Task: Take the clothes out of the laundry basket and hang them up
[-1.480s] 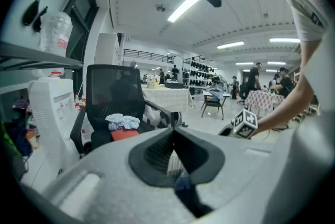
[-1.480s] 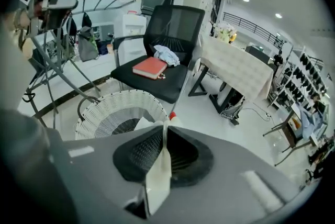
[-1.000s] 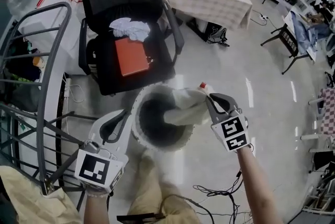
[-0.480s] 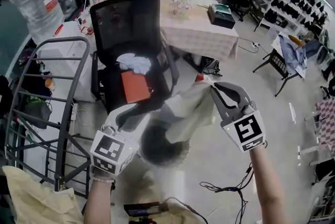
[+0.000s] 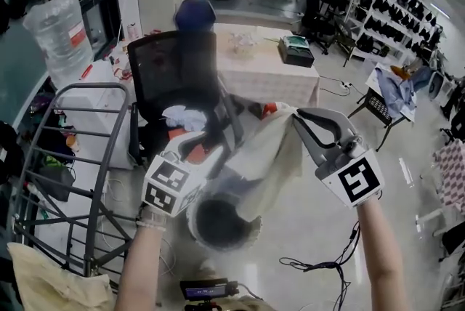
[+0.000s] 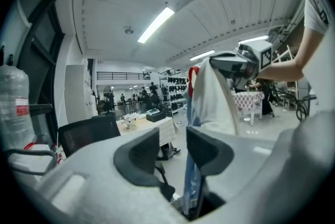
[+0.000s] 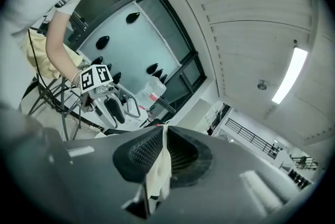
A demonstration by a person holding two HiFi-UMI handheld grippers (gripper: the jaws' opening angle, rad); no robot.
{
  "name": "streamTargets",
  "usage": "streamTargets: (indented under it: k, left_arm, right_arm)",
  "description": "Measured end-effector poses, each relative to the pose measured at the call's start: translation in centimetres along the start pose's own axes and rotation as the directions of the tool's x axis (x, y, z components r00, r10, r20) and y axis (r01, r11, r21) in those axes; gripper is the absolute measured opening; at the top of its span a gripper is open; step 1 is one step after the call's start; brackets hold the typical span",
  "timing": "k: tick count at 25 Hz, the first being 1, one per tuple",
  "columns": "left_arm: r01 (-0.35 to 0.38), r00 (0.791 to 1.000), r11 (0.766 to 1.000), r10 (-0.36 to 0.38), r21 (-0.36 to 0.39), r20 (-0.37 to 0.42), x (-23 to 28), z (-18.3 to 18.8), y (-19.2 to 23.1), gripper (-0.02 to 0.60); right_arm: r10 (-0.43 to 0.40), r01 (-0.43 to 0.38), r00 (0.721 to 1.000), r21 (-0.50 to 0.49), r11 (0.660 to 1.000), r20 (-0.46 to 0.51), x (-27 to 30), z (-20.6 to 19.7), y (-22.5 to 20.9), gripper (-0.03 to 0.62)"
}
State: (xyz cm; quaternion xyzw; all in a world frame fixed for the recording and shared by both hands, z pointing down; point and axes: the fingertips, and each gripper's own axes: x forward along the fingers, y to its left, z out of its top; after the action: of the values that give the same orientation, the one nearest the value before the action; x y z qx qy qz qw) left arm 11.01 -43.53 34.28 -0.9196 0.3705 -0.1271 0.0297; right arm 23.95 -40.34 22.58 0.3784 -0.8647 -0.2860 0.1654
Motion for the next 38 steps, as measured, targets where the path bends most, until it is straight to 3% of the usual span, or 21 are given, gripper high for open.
streamTargets:
  k: [5, 9, 14, 20, 24, 27, 29, 31, 34, 38]
  left_arm:
    - [0.014, 1.000, 0.999, -0.013, -0.036, 0.023, 2.2, 1.5, 0.9, 0.114]
    - [0.107, 0.988, 0.990, -0.095, -0.089, 0.123, 2.3, 4.3, -0.3, 0.132]
    - [0.230, 0.949, 0.973, -0.223, -0.002, 0.222, 1.6, 10.2, -2.5, 0.163]
    - [0.352, 0.909, 0.925, -0.374, 0.143, 0.183, 1.3, 12.4, -5.0, 0.161]
    - [0.441, 0.863, 0.878, -0.472, 0.184, 0.180, 0.9, 13.8, -7.0, 0.127]
    - [0.483, 0.839, 0.857, -0.512, 0.181, 0.182, 0.8, 14.3, -7.9, 0.126]
    - [0.483, 0.837, 0.855, -0.514, 0.189, 0.188, 1.1, 14.5, -8.1, 0.105]
    - [0.466, 0.845, 0.857, -0.505, 0.222, 0.175, 1.5, 14.7, -8.2, 0.002]
    - [0.451, 0.859, 0.856, -0.493, 0.251, 0.139, 1.7, 15.4, -8.0, -0.002]
    - [0.413, 0.880, 0.874, -0.455, 0.255, 0.137, 1.3, 17.3, -7.3, -0.002]
  right_arm:
    - [0.004, -0.003, 1.000, -0.027, 1.000, 0.029, -1.3, 2.2, -0.5, 0.027]
    - [0.001, 0.000, 1.000, -0.053, 0.999, 0.025, -1.9, 3.2, -0.1, 0.027]
    - [0.006, -0.005, 1.000, -0.060, 0.998, 0.018, -2.4, 3.9, 0.7, 0.027]
    - [0.017, -0.015, 0.999, -0.052, 0.999, 0.028, -2.6, 4.5, 1.5, 0.028]
    - [0.024, -0.022, 0.999, -0.057, 0.998, 0.034, -2.7, 4.9, 1.7, 0.028]
    - [0.017, -0.015, 0.999, -0.044, 0.999, 0.043, -3.2, 5.1, 1.6, 0.028]
    - [0.016, -0.014, 0.999, -0.042, 0.999, 0.045, -3.4, 4.9, 1.5, 0.028]
    - [0.017, -0.015, 0.999, -0.038, 0.999, 0.037, -3.5, 4.6, 1.5, 0.028]
    - [0.014, -0.014, 1.000, -0.024, 1.000, 0.019, -3.7, 3.9, 1.4, 0.028]
    - [0.013, -0.013, 1.000, -0.003, 1.000, -0.001, -3.9, 2.7, 1.5, 0.028]
